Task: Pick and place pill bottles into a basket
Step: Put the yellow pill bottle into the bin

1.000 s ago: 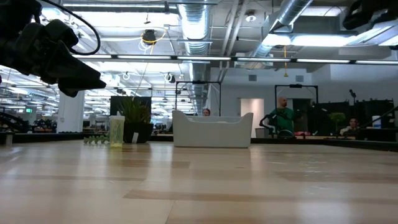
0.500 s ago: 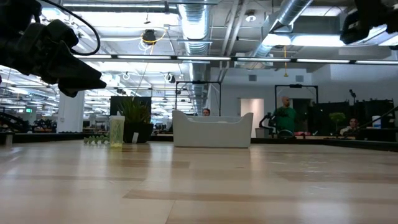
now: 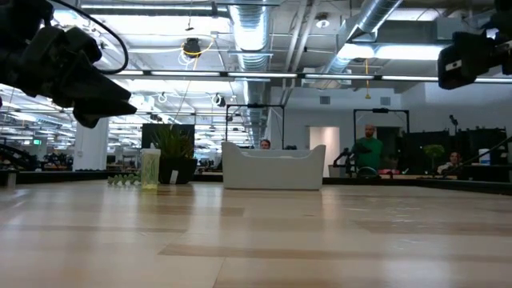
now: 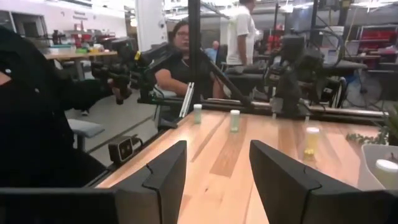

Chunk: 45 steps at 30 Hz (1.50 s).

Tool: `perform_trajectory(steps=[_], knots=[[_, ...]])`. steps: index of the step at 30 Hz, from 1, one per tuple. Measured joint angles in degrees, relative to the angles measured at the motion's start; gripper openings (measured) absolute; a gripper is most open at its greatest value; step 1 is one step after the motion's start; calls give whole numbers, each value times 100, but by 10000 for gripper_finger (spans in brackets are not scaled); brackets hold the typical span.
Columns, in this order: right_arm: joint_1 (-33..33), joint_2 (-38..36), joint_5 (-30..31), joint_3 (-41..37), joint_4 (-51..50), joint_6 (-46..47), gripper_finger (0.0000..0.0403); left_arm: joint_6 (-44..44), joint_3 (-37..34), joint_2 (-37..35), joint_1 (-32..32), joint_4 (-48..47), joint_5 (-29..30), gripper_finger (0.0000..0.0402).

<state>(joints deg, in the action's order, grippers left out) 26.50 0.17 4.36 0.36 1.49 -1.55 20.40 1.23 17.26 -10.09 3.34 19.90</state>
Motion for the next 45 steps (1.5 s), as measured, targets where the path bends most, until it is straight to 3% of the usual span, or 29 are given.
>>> perform_trajectory(steps=[13, 27, 32, 38, 45], knots=[[0, 17, 17, -2, -1, -36, 168, 403, 0, 0, -1, 46, -174, 199], [0, 17, 17, -7, 1, -36, 168, -697, 87, 194, 0, -391, -616, 199], [0, 17, 17, -7, 1, -36, 168, -732, 90, 826, -2, -406, -524, 199], [0, 17, 17, -7, 1, -37, 168, -646, 90, 1877, 0, -314, 132, 199], [0, 17, 17, -9, 1, -36, 168, -399, 79, 2523, 2, 41, 481, 199]])
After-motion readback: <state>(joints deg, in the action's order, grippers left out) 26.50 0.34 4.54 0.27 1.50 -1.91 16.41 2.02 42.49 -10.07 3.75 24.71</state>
